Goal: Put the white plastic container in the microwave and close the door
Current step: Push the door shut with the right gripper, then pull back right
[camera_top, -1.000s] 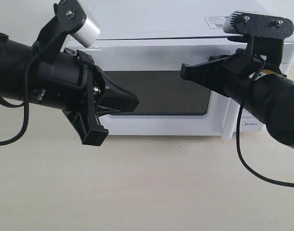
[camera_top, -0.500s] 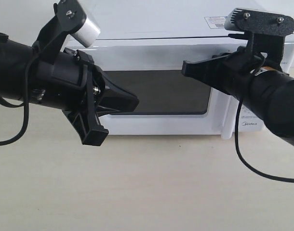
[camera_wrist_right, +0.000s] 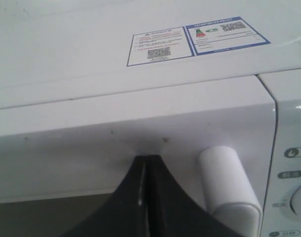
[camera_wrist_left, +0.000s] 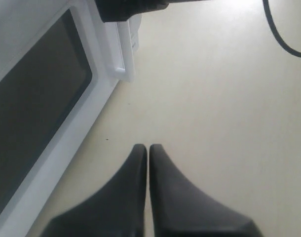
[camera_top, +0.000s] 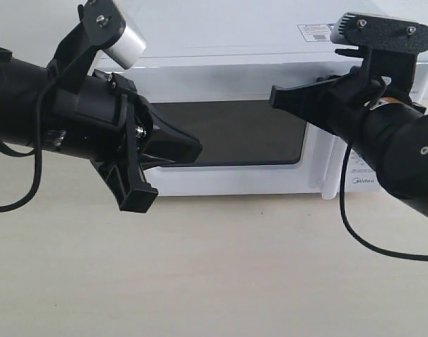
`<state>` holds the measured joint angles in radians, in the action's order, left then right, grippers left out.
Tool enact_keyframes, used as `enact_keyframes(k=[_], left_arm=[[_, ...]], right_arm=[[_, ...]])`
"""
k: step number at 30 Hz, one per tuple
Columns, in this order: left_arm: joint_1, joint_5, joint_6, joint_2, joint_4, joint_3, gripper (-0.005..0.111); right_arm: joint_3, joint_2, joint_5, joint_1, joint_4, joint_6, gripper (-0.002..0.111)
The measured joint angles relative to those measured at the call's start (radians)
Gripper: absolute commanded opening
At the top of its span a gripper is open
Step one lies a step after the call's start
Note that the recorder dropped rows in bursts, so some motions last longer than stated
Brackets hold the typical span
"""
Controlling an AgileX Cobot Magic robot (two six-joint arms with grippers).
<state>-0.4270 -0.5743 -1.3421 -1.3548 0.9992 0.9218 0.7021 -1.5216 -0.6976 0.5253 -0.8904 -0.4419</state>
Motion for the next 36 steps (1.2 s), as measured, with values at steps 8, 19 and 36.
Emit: enact_keyframes(k=[8,19,36], left_arm=[[0.0,0.0,0.0,0.0,0.0,0.0,0.004],[0.0,0.0,0.0,0.0,0.0,0.0,0.004],[0.0,0.0,0.0,0.0,0.0,0.0,0.004]], right_arm=[[0.002,0.071,0.129,0.0,0.0,-0.049,0.0],[0.002,0.346,0.523,0.0,-0.006,-0.19,0.0],[0.002,0.514,1.187,0.0,0.09,-0.184,0.0]])
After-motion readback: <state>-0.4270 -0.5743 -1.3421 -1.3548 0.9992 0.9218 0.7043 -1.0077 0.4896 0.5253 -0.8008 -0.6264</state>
